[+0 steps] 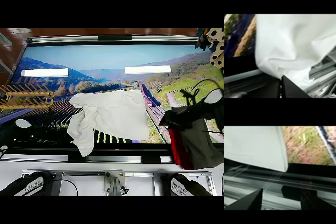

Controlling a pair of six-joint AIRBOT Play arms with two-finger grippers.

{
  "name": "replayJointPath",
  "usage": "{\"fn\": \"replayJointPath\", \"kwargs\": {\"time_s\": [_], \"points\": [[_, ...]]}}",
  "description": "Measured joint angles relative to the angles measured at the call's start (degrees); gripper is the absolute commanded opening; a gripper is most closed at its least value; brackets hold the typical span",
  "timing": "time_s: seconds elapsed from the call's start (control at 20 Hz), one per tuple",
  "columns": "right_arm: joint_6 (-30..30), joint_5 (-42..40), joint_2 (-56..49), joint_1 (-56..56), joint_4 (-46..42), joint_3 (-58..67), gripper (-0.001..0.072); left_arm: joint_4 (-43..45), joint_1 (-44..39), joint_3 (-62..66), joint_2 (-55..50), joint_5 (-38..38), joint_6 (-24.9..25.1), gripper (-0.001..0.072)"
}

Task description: Fold the shirts.

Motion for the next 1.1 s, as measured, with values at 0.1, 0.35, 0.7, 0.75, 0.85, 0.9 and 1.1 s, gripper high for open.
{"fn": "replayJointPath", "kwargs": {"time_s": [0.1, 0.35, 0.7, 0.75, 0.85, 0.9, 1.1], "points": [[-0.7, -2.7, -2.8, 0.0, 4.3, -4.9, 0.0600, 0.2, 0.5, 2.0, 1.7, -1.4, 0.9, 0.0030], [-1.8, -8.9, -9.0, 0.1, 9.7, -10.4, 0.0599, 0.4, 0.9, 6.5, 4.9, -3.5, 1.7, 0.0030], [-1.6, -15.7, -14.8, 7.2, 12.8, -11.6, 0.0075, 0.9, 1.0, 10.6, 5.7, -4.2, 2.0, 0.0030], [-1.4, -16.9, -15.3, 7.8, 13.3, -11.6, 0.0080, 0.9, 1.0, 11.5, 5.8, -4.2, 2.0, 0.0030], [-3.2, -18.1, -15.5, 9.0, 14.8, -10.6, 0.0080, 1.0, 1.0, 14.2, 5.8, -4.4, 2.0, 0.0028], [-4.3, -17.8, -14.9, 9.1, 14.9, -9.2, 0.0079, 1.3, 1.0, 16.5, 5.8, -5.2, 2.1, 0.0028], [-9.1, -13.7, -6.5, 9.2, 17.1, 3.9, 0.0080, 4.5, 1.0, 34.7, 5.9, -10.3, 3.8, 0.0029]]}}
